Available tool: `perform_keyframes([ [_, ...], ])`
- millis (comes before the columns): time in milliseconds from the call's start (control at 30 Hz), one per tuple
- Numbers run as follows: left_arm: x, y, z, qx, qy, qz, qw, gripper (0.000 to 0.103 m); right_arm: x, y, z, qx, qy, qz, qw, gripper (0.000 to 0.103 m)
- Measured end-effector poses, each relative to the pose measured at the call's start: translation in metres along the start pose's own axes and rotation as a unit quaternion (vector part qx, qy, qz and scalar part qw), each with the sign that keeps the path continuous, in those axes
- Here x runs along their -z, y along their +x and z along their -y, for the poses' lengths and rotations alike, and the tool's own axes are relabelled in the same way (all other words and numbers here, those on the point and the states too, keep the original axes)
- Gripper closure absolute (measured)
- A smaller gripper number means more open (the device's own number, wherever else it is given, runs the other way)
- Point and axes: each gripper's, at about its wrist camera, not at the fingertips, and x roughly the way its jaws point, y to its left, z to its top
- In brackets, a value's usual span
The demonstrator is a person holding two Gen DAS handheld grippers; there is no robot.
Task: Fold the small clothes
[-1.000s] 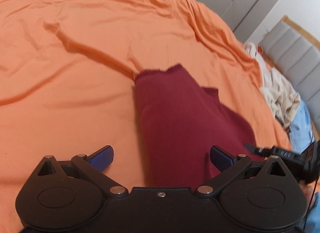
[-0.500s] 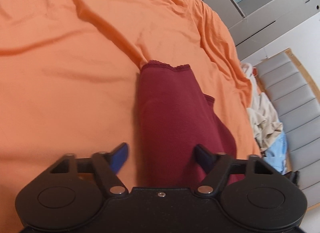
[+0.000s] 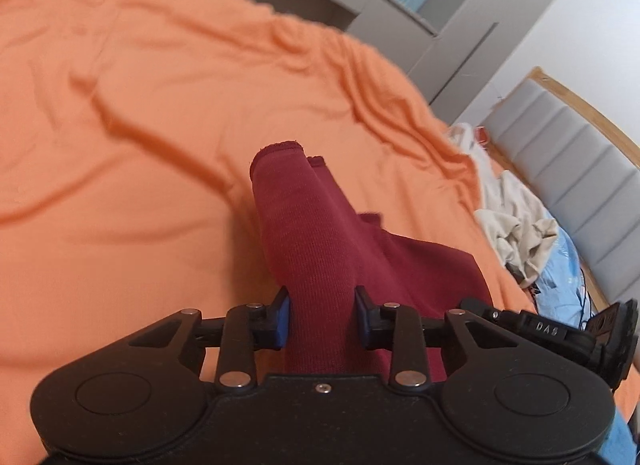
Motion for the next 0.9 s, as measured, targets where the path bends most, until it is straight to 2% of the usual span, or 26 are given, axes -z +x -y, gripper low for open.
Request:
perform_keyframes([
  [133,-0.006,-0.020,0.015,-0.016,0.048,0.033,0.9982,0.070,0.001,0.002,-0.024,-0.021,-0.013,0.012,1.000,0.087],
  [267,-0.014,-0.043,0.015,-0.035,0.067,0.069,0.9948,0.070,-0.002,0.019,-0.045,-0.045,-0.007,0.017,0.999,0.087],
  [500,-0.026,-0.083,-0.008,-0.092,0.070,0.110,0.9872,0.069,0.003,0.067,-0.084,-0.070,-0.025,-0.028,0.997,0.087],
  [700,-0.028,-0.100,-0.043,-0.128,0.044,0.105,0.9852,0.069,0.019,0.099,-0.103,-0.059,-0.048,-0.066,0.995,0.087],
  [900,-0.020,-0.086,-0.076,-0.150,0.010,0.064,0.9865,0.069,0.037,0.119,-0.098,-0.012,-0.054,-0.091,0.994,0.087],
])
